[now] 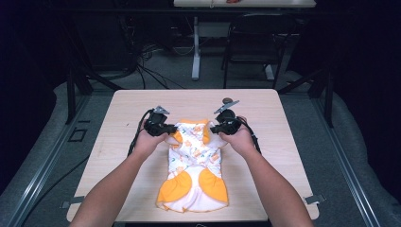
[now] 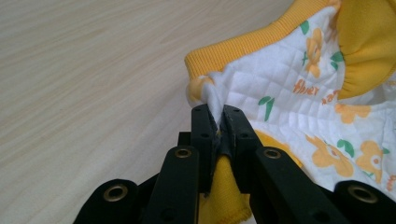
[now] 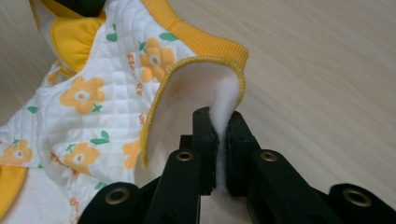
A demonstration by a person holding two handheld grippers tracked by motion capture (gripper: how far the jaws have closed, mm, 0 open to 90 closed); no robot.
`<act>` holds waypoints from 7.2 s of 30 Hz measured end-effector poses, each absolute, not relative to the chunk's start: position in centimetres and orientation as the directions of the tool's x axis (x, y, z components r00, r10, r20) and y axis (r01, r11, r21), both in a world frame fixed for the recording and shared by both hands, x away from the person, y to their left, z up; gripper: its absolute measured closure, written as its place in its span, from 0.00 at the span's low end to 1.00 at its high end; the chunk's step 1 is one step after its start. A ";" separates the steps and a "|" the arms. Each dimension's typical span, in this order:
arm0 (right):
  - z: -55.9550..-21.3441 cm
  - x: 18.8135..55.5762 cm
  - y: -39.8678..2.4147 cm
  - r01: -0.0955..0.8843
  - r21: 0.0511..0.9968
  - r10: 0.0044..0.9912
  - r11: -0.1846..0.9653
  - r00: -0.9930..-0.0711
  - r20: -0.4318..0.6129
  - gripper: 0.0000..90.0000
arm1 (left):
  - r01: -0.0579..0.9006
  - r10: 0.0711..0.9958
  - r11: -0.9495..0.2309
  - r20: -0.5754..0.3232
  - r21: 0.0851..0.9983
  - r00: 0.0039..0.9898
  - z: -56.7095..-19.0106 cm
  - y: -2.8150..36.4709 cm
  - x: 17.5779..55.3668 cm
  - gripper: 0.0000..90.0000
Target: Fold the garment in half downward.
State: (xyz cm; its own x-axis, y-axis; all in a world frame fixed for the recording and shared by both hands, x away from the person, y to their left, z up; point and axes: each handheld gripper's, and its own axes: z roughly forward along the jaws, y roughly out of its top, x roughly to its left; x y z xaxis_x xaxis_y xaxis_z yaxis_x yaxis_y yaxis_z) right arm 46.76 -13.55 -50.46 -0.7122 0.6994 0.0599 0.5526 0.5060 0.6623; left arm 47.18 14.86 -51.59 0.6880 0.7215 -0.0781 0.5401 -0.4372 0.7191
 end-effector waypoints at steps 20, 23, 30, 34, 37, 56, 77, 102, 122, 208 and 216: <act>-45.6 46.4 -13.0 0.458 0.719 0.689 0.522 -0.724 -0.039 0.94 | 0.473 0.725 -0.435 -0.014 0.766 0.689 -47.1 15.2 47.3 0.93; -44.8 46.4 -12.8 0.439 0.723 0.686 0.534 -0.725 -0.066 0.94 | 0.456 0.724 -0.438 0.004 0.775 0.689 -46.4 15.2 47.3 0.93; -44.5 45.8 -12.7 0.401 0.726 0.675 0.558 -0.728 -0.116 0.94 | 0.429 0.706 -0.448 0.017 0.784 0.708 -46.4 15.5 46.7 0.93; -45.5 45.3 -12.6 0.389 0.715 0.658 0.581 -0.741 -0.131 0.94 | 0.425 0.696 -0.465 0.024 0.777 0.718 -47.5 15.6 46.1 0.93; -46.0 45.0 -12.5 0.387 0.708 0.652 0.591 -0.746 -0.136 0.94 | 0.418 0.689 -0.478 0.035 0.772 0.724 -48.0 15.5 45.8 0.93; -48.0 42.1 -12.6 0.357 0.670 0.595 0.651 -0.787 -0.160 0.94 | 0.423 0.653 -0.485 -0.005 0.765 0.758 -50.0 15.4 42.6 0.93; -51.8 39.9 -13.5 0.441 0.677 0.612 0.589 -0.791 -0.018 0.92 | 0.471 0.623 -0.480 -0.090 0.740 0.777 -53.8 16.0 40.1 0.92; -50.9 36.7 -15.6 0.453 0.715 0.601 0.532 -0.797 0.058 0.61 | 0.470 0.608 -0.447 -0.127 0.761 0.783 -51.9 17.4 37.7 0.68; -51.2 40.0 -13.5 0.492 0.697 0.620 0.521 -0.780 0.087 0.99 | 0.514 0.604 -0.456 -0.172 0.727 0.779 -52.9 15.7 39.9 1.00; -56.2 35.4 -12.4 0.507 0.621 0.604 0.598 -0.794 0.066 0.89 | 0.513 0.608 -0.530 -0.120 0.675 0.785 -56.6 14.5 36.9 0.91; -56.2 37.2 -12.3 0.527 0.618 0.626 0.583 -0.777 0.072 0.89 | 0.531 0.631 -0.519 -0.119 0.669 0.766 -56.5 14.2 39.0 0.91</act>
